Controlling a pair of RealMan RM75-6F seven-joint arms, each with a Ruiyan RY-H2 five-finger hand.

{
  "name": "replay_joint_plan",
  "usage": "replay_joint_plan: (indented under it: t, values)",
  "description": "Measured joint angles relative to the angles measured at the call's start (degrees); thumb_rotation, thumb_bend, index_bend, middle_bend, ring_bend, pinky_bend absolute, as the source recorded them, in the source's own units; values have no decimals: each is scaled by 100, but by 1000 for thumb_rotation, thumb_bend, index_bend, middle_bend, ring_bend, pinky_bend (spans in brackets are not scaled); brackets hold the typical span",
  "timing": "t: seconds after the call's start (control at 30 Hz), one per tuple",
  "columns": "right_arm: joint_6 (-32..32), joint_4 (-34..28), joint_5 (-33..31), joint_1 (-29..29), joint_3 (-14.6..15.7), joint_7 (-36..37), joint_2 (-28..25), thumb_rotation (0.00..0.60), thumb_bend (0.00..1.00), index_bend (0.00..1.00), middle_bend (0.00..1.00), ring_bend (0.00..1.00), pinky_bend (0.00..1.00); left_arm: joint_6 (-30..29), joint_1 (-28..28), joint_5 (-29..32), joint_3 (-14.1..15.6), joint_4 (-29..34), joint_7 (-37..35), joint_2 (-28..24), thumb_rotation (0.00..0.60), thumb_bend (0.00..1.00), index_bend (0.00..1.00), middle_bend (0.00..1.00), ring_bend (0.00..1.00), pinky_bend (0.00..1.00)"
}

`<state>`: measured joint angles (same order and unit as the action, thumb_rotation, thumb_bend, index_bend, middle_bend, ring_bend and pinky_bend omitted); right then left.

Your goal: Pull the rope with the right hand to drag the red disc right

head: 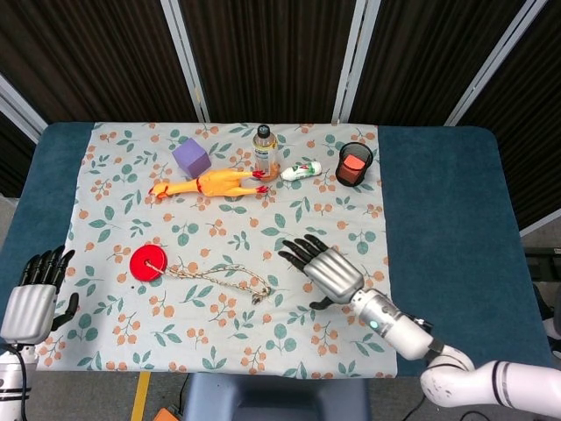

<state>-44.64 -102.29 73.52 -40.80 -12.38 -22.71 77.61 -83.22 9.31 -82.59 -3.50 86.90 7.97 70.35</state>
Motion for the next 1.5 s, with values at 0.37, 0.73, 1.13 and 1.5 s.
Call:
replay_joint_plan:
  t: [0.37, 0.73, 1.13, 1.5]
  values:
    - [201, 302, -3185, -1704, 139, -1902, 1234, 600, 0, 1, 0, 0, 0, 48, -22, 73, -27, -78, -63, 4, 598, 494, 0, 16, 0, 75]
    - [-232, 495, -4207, -2528, 645, -2343, 1681, 600, 0, 85, 0, 0, 0, 89, -34, 71, -17, -195, -175, 43, 600, 494, 0, 16, 0, 74]
    - [-374, 727, -4273, -2643, 867, -2165, 1814, 600, 0, 288, 0, 0, 0, 97, -68, 78, -15, -274, -268, 64, 600, 494, 0, 15, 0, 74]
    - [-407, 792, -4227, -2628, 926, -1908, 1764, 600, 17, 642, 0, 0, 0, 109, -83, 87, -22, -309, -309, 68, 599, 495, 0, 15, 0, 75]
